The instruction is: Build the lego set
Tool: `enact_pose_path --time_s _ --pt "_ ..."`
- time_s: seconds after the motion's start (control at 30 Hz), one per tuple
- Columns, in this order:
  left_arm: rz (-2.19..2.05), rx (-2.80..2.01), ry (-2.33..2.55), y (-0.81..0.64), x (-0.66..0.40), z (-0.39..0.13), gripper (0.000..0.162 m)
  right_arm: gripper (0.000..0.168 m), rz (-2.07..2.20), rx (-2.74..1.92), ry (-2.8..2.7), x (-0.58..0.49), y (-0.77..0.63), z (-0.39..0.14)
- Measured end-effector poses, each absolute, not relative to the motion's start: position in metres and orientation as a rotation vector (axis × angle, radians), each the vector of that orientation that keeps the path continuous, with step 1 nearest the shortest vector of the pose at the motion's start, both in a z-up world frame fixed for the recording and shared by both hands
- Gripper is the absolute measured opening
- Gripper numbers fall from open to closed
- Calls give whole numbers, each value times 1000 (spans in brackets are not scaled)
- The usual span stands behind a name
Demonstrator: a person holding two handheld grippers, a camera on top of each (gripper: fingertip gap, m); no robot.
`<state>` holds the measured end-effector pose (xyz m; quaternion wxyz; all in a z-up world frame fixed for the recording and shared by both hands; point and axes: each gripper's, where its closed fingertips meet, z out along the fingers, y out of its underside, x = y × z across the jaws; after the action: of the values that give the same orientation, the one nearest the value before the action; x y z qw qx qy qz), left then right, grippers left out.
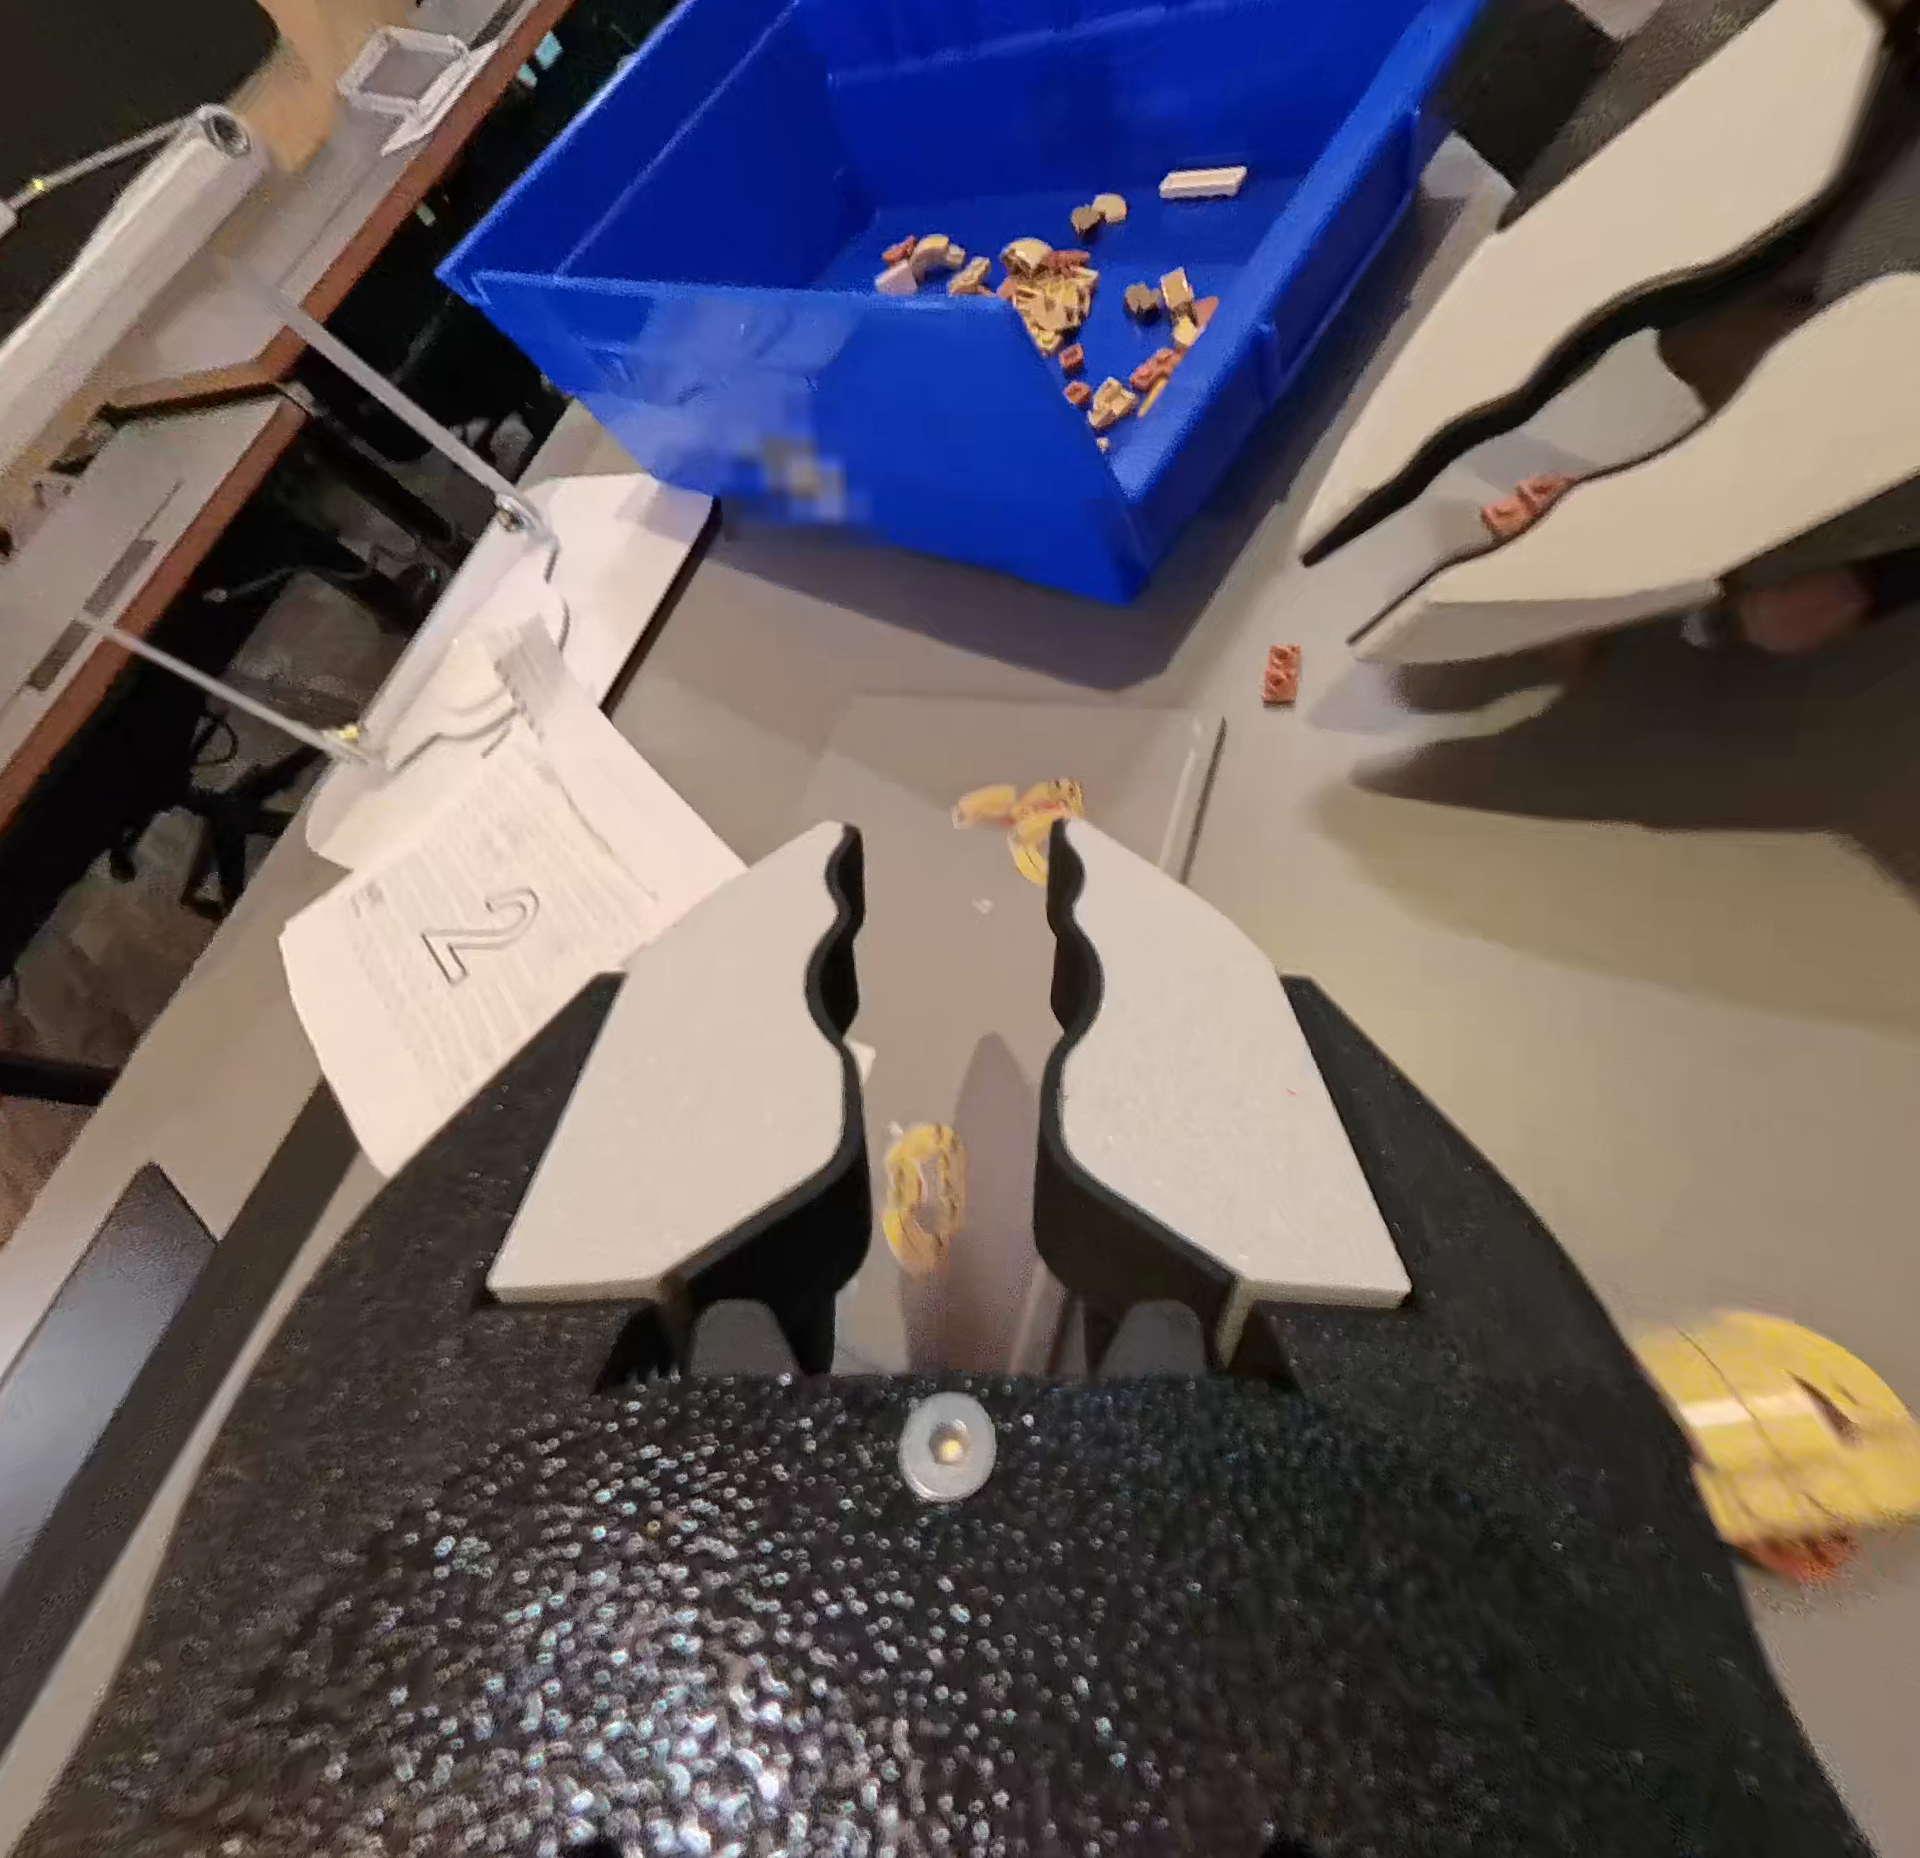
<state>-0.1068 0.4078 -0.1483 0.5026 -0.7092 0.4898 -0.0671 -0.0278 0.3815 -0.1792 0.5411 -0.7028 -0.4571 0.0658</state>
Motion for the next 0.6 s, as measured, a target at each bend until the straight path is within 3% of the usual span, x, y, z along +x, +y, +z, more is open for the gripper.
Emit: enact_pose_path --time_s 0.6 --pt "-83 -1948 1558 422 -88 -186 43 17 216 -1649 -1120 -36 378 -178"
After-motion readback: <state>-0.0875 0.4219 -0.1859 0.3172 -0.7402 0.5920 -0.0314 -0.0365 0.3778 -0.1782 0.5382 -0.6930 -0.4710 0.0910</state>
